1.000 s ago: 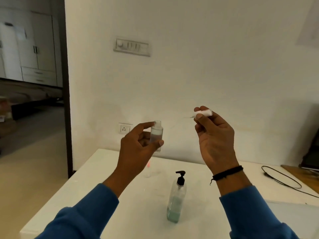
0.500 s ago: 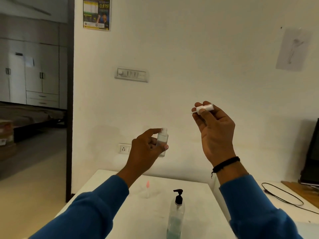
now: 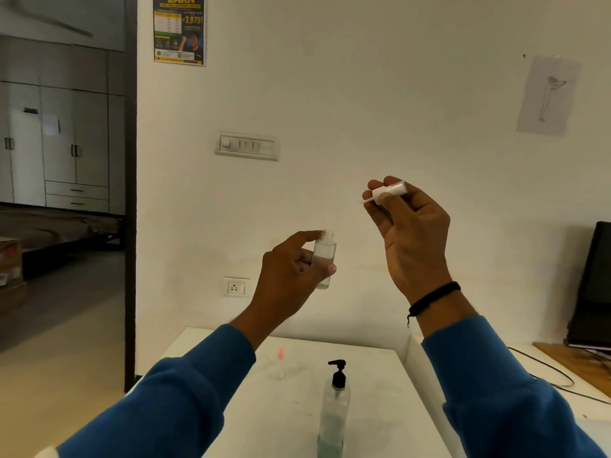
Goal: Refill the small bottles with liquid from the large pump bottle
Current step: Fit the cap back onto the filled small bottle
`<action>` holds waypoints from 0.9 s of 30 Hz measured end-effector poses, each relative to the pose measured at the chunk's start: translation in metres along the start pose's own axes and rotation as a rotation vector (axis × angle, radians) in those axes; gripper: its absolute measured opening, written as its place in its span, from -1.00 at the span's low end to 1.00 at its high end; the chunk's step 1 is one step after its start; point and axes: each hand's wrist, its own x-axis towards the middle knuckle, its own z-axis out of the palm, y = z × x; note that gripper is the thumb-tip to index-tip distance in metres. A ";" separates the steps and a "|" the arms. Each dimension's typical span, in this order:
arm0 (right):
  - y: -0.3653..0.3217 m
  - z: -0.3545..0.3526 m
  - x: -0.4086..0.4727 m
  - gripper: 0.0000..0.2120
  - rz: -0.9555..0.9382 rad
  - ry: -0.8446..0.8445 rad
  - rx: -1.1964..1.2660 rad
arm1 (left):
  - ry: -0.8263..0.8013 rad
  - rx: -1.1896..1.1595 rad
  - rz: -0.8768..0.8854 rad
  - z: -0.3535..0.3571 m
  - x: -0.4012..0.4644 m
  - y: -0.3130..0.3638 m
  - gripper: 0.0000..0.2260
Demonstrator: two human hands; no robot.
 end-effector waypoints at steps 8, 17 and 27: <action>-0.004 -0.002 -0.001 -0.82 -0.027 -0.022 -0.035 | 0.011 0.006 0.017 0.002 0.001 0.001 -0.54; -0.001 -0.009 -0.003 -0.81 -0.047 -0.089 -0.114 | 0.013 0.002 0.023 0.002 0.001 0.003 -0.52; 0.011 -0.005 -0.003 -0.66 -0.067 -0.190 -0.300 | 0.013 0.033 0.036 0.004 -0.002 0.005 -0.51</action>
